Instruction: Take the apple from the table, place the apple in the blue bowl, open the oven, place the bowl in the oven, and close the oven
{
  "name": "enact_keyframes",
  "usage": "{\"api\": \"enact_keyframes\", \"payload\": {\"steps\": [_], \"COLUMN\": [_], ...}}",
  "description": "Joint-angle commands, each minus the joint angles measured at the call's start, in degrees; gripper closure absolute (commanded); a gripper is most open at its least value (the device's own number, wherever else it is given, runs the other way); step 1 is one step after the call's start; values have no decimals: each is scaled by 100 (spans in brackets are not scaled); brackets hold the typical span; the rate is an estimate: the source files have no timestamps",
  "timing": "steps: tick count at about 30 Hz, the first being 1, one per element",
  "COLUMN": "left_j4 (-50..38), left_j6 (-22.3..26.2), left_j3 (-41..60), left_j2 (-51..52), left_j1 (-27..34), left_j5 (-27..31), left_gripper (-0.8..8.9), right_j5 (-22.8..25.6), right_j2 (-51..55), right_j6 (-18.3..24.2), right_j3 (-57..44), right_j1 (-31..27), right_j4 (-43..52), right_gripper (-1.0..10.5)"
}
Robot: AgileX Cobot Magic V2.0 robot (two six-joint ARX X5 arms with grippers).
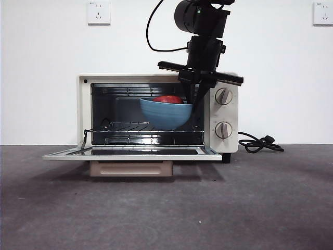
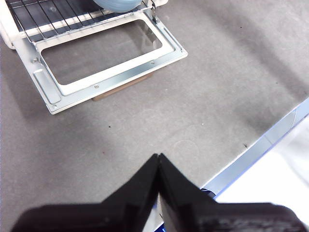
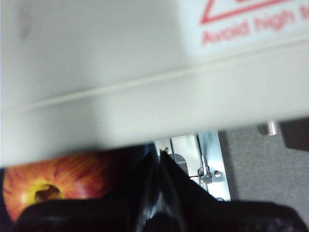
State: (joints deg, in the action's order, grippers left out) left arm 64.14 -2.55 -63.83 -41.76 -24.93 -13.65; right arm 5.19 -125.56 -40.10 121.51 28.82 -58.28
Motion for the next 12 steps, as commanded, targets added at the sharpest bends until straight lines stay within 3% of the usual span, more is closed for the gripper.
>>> {"api": "enact_keyframes", "payload": {"steps": [1,3,7,12], "left_j4": [-57,-55,-55,-55], "left_j6": [83,83,83,83], "left_j3": [13,13,13,13], "left_j2": [13,13,13,13], "left_j1": [-15,-15,-15,-15], "left_j5": [-4,-2,-2,-2], "left_gripper": [819,819,819,819], "right_j5": [61,61,52,42], "right_j2": [-74,-74,-74,-70], "right_j6": [-76,-201,-238,-234], "right_j3": [13,13,13,13], "right_j1": [4,4,4,9], "right_j4": [37,44,85,173], "right_gripper": [935,920,683,663]}}
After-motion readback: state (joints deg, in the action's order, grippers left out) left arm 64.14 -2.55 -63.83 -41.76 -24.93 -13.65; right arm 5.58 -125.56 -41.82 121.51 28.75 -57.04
